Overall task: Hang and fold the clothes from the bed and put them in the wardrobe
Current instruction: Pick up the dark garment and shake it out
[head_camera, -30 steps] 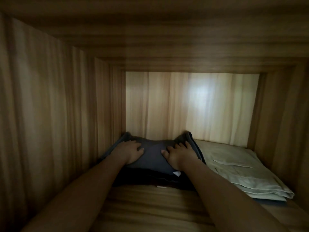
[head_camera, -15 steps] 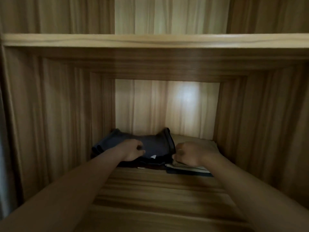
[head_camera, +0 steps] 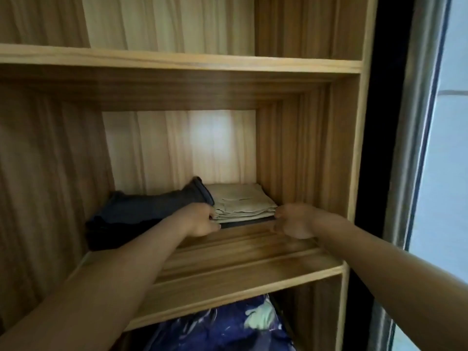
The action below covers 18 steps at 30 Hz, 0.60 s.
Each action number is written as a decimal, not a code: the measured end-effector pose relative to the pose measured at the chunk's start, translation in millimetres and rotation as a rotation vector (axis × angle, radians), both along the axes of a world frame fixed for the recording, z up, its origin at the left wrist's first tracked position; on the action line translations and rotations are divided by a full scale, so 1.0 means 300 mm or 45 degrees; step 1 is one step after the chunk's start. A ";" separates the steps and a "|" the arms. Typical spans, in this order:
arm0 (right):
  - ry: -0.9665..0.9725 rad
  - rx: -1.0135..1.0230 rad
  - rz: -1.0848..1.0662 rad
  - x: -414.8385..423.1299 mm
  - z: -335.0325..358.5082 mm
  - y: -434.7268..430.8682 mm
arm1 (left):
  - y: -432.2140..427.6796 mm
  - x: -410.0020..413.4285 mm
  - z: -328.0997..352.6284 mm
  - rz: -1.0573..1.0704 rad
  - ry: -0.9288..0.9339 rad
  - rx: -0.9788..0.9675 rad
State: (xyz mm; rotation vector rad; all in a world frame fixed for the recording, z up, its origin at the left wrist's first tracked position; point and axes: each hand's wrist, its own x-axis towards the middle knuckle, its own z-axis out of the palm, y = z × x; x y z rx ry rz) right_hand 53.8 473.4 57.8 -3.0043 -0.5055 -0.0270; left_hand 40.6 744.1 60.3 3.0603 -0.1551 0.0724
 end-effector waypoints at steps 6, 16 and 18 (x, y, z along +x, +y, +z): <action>0.039 0.063 -0.229 -0.253 -0.051 -0.088 | -0.130 -0.054 -0.046 -0.276 0.066 0.032; 0.038 0.087 -0.746 -0.789 -0.155 -0.409 | -0.585 -0.271 -0.125 -0.801 0.068 -0.027; 0.066 0.100 -0.875 -0.902 -0.186 -0.481 | -0.689 -0.335 -0.159 -0.925 0.081 -0.018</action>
